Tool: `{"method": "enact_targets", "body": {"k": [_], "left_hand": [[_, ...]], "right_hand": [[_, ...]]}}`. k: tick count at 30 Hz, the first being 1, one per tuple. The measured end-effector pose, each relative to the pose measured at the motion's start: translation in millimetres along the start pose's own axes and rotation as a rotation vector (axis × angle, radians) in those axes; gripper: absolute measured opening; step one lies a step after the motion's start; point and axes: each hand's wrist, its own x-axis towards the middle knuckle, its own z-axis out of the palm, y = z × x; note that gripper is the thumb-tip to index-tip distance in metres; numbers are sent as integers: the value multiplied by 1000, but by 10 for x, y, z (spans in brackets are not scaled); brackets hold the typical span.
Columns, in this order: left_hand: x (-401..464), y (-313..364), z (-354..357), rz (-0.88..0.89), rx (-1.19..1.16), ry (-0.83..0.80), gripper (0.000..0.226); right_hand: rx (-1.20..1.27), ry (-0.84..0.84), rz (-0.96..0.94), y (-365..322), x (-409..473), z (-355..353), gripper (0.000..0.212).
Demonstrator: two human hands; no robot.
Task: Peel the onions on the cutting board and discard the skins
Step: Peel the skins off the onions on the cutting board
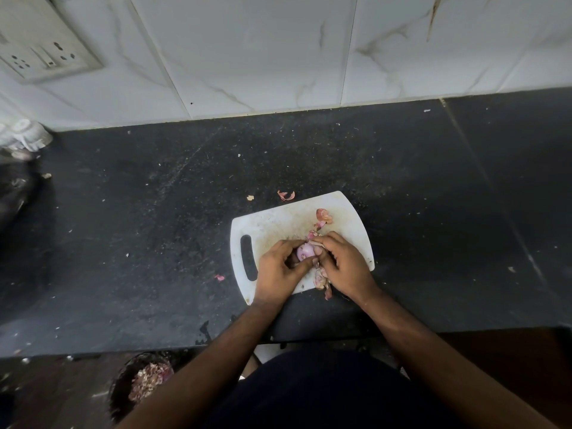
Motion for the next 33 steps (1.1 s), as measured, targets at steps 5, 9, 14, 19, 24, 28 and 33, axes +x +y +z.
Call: {"method": "enact_targets", "body": {"k": [5, 9, 14, 19, 24, 28, 33], "left_hand": [[-10, 34, 16, -12, -18, 3, 35], [-9, 31, 11, 23, 26, 6, 36], [-16, 44, 3, 39, 38, -4, 35], [6, 14, -1, -7, -59, -15, 40], [-18, 40, -4, -6, -100, -25, 44], [-18, 28, -6, 11, -11, -42, 50], [-15, 81, -9, 72, 30, -42, 42]], "right_hand": [[-186, -42, -38, -57, -29, 22, 47], [-281, -45, -66, -95, -40, 36, 48], [-279, 0, -29, -75, 1, 71, 28], [-115, 45, 70, -55, -7, 82, 28], [-12, 41, 55, -78, -8, 29, 39], [63, -3, 13, -135, -74, -44, 45], [-34, 42, 8, -84, -28, 17, 33]]}}
